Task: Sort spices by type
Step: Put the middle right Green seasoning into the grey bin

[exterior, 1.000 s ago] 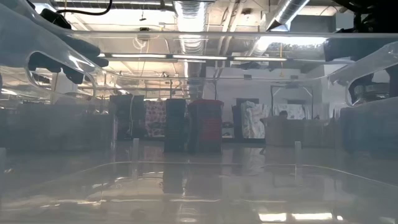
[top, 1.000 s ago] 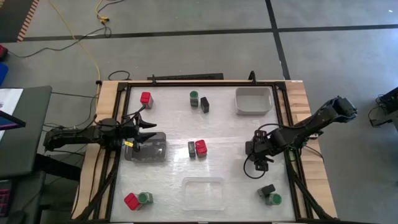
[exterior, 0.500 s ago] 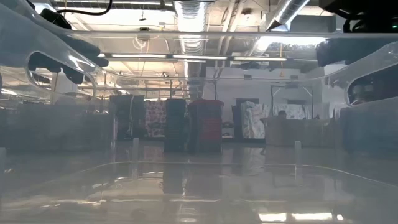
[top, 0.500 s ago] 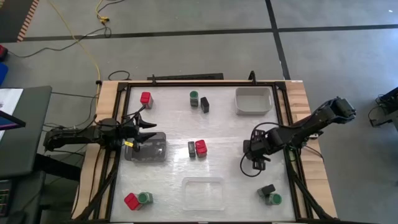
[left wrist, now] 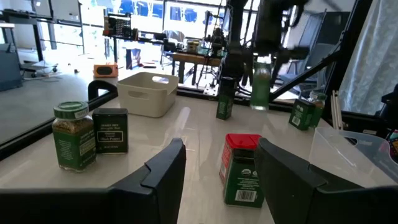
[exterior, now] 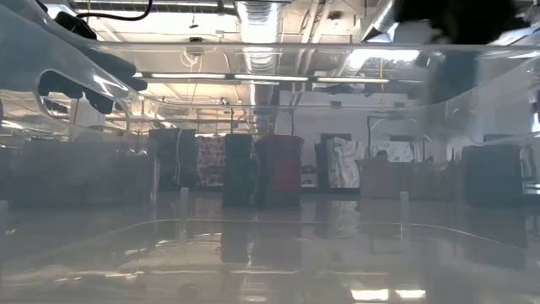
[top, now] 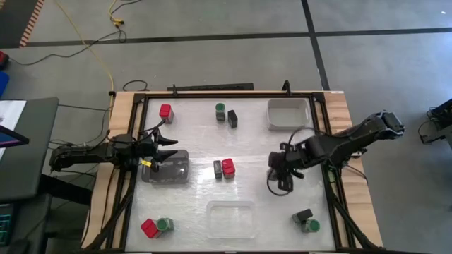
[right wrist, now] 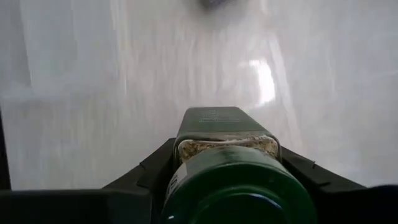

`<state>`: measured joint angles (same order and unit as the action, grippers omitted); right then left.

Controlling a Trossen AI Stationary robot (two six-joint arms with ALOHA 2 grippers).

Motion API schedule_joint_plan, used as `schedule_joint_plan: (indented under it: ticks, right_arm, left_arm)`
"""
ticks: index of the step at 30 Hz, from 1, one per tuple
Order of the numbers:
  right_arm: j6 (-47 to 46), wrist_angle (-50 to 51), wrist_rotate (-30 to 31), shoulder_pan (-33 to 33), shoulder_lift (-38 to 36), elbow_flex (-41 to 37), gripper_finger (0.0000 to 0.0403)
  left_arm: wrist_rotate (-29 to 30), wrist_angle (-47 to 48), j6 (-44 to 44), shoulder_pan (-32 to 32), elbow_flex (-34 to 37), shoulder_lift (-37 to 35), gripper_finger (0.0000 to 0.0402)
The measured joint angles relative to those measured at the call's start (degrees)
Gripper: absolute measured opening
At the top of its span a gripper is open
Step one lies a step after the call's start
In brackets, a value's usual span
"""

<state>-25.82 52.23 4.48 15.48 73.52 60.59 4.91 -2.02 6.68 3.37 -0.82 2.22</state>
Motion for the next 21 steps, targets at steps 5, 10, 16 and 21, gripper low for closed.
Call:
schedule_joint_plan:
  ticks: [5, 10, 16, 21]
  right_arm:
    - [7.12, 6.1, 0.1, -8.33, -0.02, 7.61, 0.0218]
    - [20.12, 12.69, 0.15, -19.88, -0.02, 12.7, 0.0218]
    - [39.77, 16.53, -0.39, -35.47, -0.02, 13.61, 0.0218]
    - [54.95, 16.28, -3.79, -47.93, 0.39, 13.04, 0.0218]
  left_arm:
    - [0.0, 0.0, 0.0, -0.02, 0.02, 0.0, 0.0183]
    - [0.0, 0.0, 0.0, -0.02, 0.0, 0.0, 0.0183]
    - [0.0, 0.0, 0.0, 0.01, 0.01, 0.0, 0.0183]
    - [0.0, 0.0, 0.0, 0.0, 0.0, 0.0, 0.0183]
